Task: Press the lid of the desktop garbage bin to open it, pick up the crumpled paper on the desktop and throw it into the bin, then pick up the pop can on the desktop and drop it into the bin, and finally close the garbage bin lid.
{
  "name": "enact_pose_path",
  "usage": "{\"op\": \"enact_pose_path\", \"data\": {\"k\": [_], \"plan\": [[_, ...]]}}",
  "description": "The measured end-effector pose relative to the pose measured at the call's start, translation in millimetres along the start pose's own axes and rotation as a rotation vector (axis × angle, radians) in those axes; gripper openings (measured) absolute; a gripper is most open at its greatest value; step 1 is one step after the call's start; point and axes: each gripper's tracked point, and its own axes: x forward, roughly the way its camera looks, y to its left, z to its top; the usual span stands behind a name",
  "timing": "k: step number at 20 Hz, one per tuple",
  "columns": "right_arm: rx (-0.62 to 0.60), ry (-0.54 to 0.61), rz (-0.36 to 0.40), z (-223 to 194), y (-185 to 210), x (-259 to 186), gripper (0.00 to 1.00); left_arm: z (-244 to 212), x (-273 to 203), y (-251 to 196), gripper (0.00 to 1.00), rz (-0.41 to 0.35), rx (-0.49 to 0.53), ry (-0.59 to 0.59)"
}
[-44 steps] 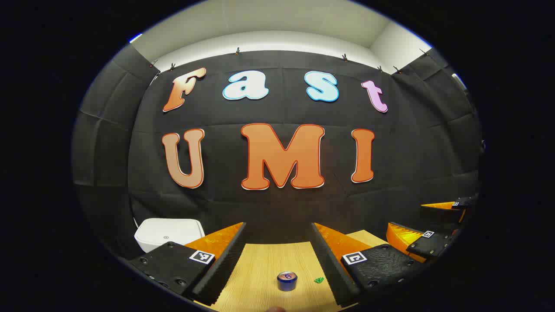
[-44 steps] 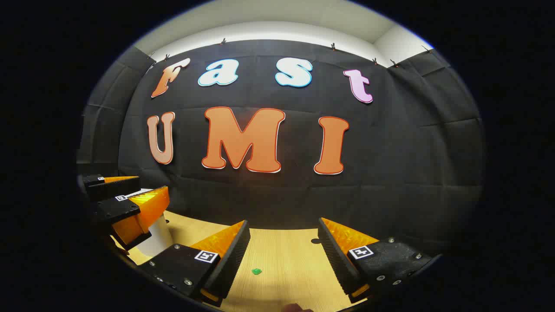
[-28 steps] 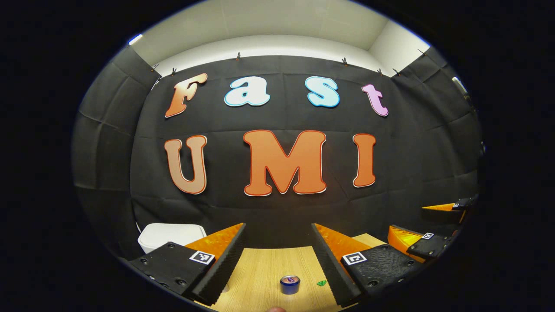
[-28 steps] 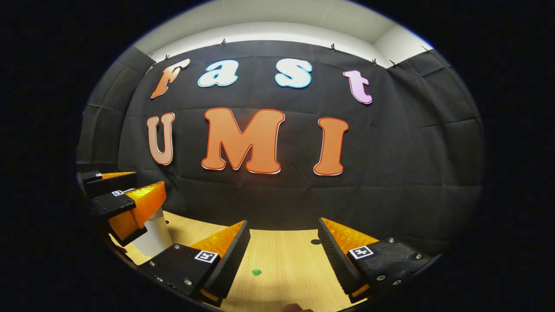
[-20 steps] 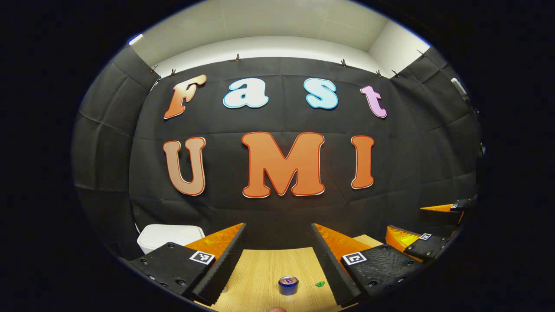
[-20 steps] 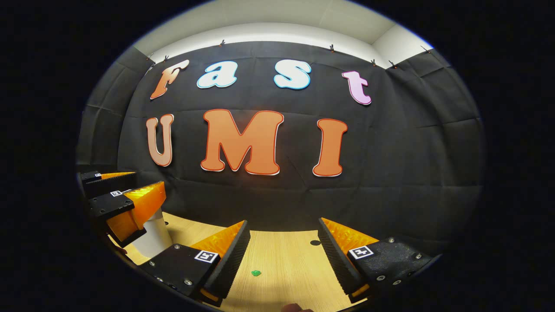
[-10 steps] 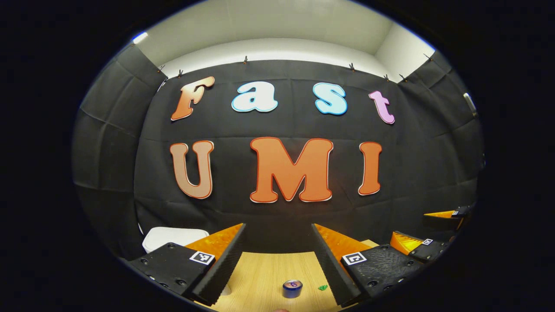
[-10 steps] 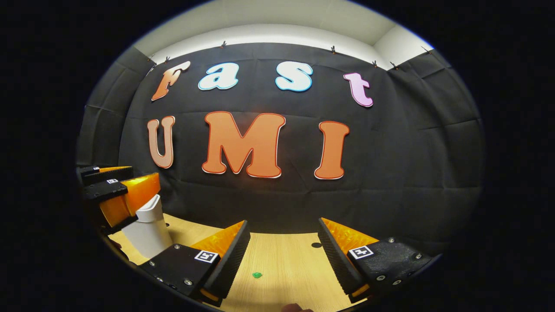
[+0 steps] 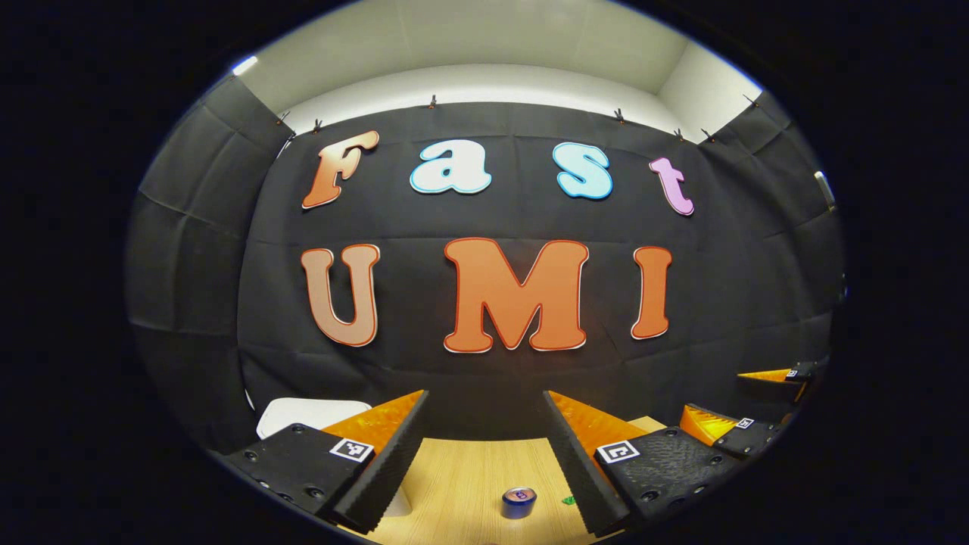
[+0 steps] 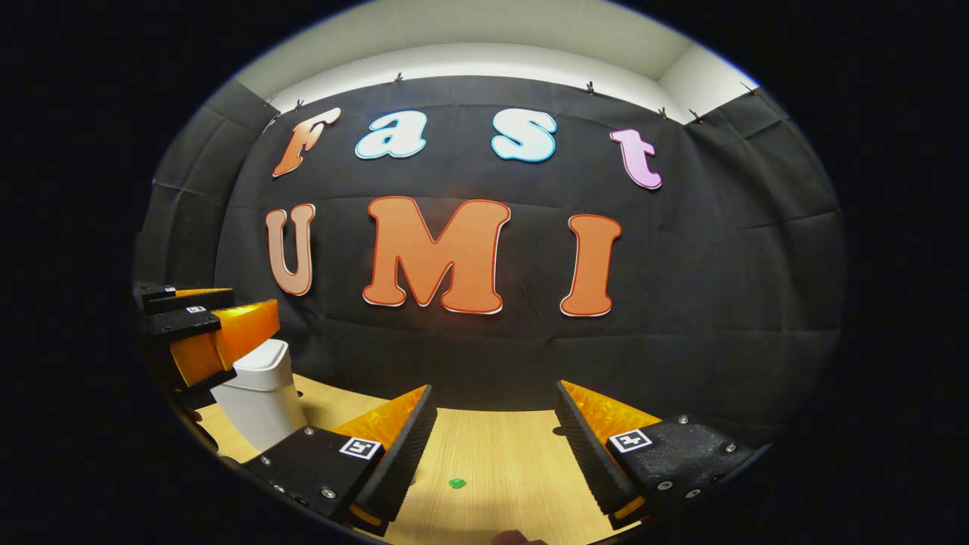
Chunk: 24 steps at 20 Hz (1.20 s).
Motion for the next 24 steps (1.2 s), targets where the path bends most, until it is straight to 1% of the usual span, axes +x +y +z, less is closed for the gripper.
{"op": "enact_pose_path", "data": {"k": [3, 4, 7, 8, 10, 11, 12, 13, 15, 16, 18, 19, 24], "plan": [[0.001, 0.001, 0.007, -1, 5, 1, 0.93, 0, 1, 8, 0.92, -0.007, 0.003, 0.002], [0.0, 0.002, 0.011, -2, 8, 2, 0.94, 2, 0, 10, 0.89, -0.011, 0.002, 0.001], [-0.005, 0.008, 0.025, -5, 17, 4, 0.93, 9, 4, 37, 0.82, 0.041, 0.03, -0.027], [-0.005, 0.012, 0.03, -7, 19, 5, 0.93, 12, 5, 46, 0.75, 0.06, 0.036, -0.031], [-0.004, 0.015, 0.036, -9, 24, 6, 0.93, 12, 7, 69, 0.63, 0.103, 0.037, -0.034], [-0.004, 0.015, 0.038, -9, 26, 7, 0.93, 12, 9, 80, 0.6, 0.126, 0.037, -0.032], [-0.003, 0.013, 0.04, -9, 28, 9, 0.93, 12, 10, 92, 0.49, 0.145, 0.037, -0.032], [-0.001, 0.012, 0.042, -9, 30, 9, 0.94, 13, 11, 105, 0.45, 0.168, 0.037, -0.032], [0.001, 0.013, 0.046, -11, 33, 11, 0.94, 15, 18, 127, 0.31, 0.205, 0.04, -0.031], [0.003, 0.013, 0.047, -11, 35, 11, 0.94, 15, 19, 140, 0.22, 0.23, 0.046, -0.026], [0.003, 0.013, 0.049, -12, 37, 13, 0.94, 10, 22, 162, 0.06, 0.273, 0.048, -0.012], [0.002, 0.012, 0.049, -12, 38, 14, 0.94, 5, 25, 169, 0.01, 0.279, 0.04, 0.007], [0.003, 0.019, 0.048, -17, 42, 19, 0.94, -34, 37, 206, 0.01, 0.289, -0.045, 0.124]]}}
